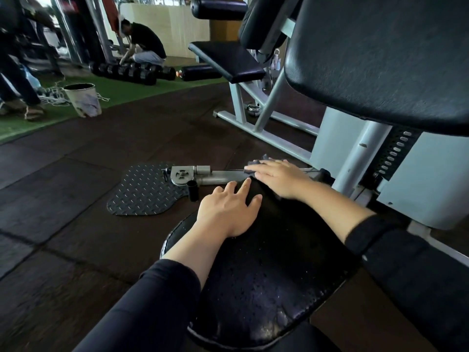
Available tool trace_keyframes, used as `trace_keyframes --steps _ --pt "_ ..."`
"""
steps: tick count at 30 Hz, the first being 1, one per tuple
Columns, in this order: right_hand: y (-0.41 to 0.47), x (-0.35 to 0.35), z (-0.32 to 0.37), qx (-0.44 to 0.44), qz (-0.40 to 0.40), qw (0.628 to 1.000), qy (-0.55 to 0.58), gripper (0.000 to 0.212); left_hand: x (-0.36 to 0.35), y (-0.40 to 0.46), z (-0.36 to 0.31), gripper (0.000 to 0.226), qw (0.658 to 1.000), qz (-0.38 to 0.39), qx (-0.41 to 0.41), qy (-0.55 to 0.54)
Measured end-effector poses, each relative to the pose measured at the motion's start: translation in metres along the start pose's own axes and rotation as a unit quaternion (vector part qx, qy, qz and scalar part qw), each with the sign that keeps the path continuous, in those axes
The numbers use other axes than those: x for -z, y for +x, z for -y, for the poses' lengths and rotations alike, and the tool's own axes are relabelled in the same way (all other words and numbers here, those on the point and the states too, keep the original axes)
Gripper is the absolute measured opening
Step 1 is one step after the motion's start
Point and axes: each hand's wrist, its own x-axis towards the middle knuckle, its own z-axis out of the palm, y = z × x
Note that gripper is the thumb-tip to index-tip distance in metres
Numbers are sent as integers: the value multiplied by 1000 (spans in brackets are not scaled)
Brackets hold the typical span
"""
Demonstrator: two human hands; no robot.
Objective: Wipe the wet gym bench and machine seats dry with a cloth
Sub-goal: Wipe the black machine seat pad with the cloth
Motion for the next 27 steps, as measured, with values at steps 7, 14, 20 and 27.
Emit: trace_keyframes --steps 7,14,20,27 --pt "-16 16 -56 -138 -21 985 102 39 2 -1 1 63 1000 3 -6 -13" --pt "-65 1 -12 -89 -66 994 -2 40 0 -1 0 63 1000 -6 -3 -13" --pt "-6 -4 7 -35 0 999 -3 42 2 -1 0 63 1000 4 -1 -16" --pt "-68 3 -24 -129 -49 989 54 41 5 0 -1 64 1000 13 1 -15"
